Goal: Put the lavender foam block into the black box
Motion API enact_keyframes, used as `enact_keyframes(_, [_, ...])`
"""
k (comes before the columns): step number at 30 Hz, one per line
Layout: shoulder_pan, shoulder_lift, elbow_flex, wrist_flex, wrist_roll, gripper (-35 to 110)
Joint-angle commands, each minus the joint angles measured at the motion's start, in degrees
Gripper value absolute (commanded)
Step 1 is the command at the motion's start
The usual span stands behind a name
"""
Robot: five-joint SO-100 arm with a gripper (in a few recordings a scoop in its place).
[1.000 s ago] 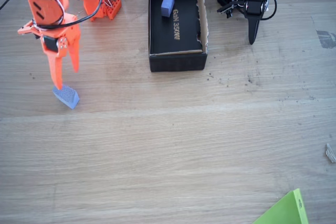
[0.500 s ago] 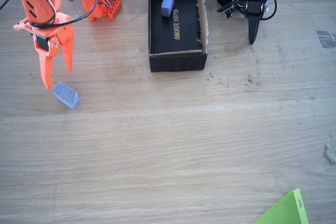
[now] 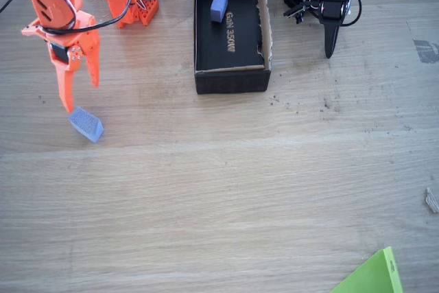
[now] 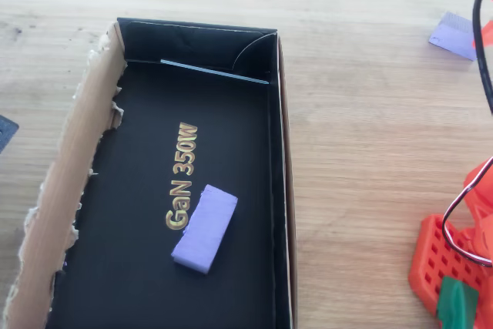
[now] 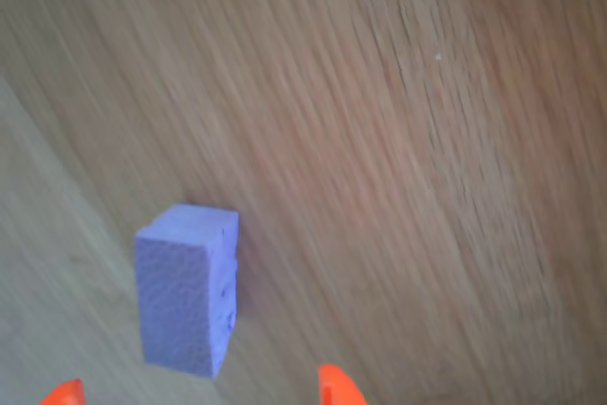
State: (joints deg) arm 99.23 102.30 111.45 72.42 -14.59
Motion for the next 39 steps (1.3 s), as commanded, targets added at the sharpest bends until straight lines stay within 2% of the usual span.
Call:
enact_keyframes(1, [0.3, 2.6, -1.2, 1.3, -2.1, 32])
enact_keyframes(21, [0.7, -5.4, -5.1, 1.8, -1.4, 33])
enact_keyframes(39, [1.2, -2.9, -5.3, 2.0, -0.8, 31])
